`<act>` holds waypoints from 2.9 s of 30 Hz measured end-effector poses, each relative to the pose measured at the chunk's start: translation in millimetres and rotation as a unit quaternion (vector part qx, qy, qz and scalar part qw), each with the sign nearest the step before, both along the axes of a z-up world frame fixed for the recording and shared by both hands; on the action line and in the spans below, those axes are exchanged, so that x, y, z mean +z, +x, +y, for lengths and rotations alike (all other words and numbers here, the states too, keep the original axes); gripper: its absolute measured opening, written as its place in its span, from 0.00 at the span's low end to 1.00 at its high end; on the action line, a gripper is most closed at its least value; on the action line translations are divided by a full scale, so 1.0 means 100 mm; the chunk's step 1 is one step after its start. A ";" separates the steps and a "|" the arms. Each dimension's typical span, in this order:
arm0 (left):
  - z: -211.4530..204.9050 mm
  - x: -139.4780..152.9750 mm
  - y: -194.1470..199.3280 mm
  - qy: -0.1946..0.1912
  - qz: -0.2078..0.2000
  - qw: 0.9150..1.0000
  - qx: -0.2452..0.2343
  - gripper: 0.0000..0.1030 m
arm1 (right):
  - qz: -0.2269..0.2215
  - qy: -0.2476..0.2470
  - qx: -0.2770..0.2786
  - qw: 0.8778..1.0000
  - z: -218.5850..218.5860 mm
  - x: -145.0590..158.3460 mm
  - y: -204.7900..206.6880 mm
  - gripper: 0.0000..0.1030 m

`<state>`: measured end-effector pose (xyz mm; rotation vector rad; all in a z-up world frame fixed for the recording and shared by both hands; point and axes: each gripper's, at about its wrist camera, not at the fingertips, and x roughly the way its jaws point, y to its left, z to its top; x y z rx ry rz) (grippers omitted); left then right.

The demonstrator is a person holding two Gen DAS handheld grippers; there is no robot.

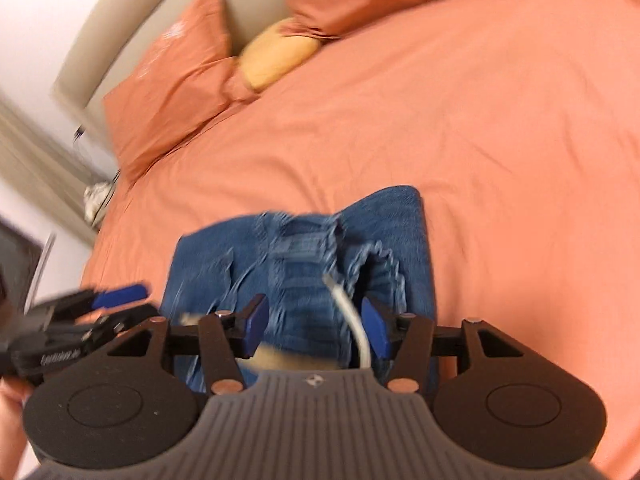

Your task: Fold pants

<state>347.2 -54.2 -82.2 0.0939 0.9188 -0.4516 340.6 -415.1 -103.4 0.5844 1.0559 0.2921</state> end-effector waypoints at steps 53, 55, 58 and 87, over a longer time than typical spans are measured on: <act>0.48 -0.52 0.45 0.078 -0.014 0.992 0.097 0.47 | -0.064 -0.186 -0.027 0.980 0.20 -0.26 0.14 0.34; 0.50 -0.43 0.21 0.067 -0.026 0.993 0.088 0.47 | -0.095 -0.207 -0.028 0.973 0.27 -0.15 -0.10 0.34; 0.51 -0.34 -0.13 0.041 -0.018 0.996 0.079 0.47 | -0.133 -0.208 -0.030 0.969 0.41 -0.08 -0.44 0.34; 0.51 -0.75 -1.23 0.130 0.021 0.989 0.070 0.41 | -0.151 -0.253 -0.043 0.954 0.95 -0.59 -1.12 0.34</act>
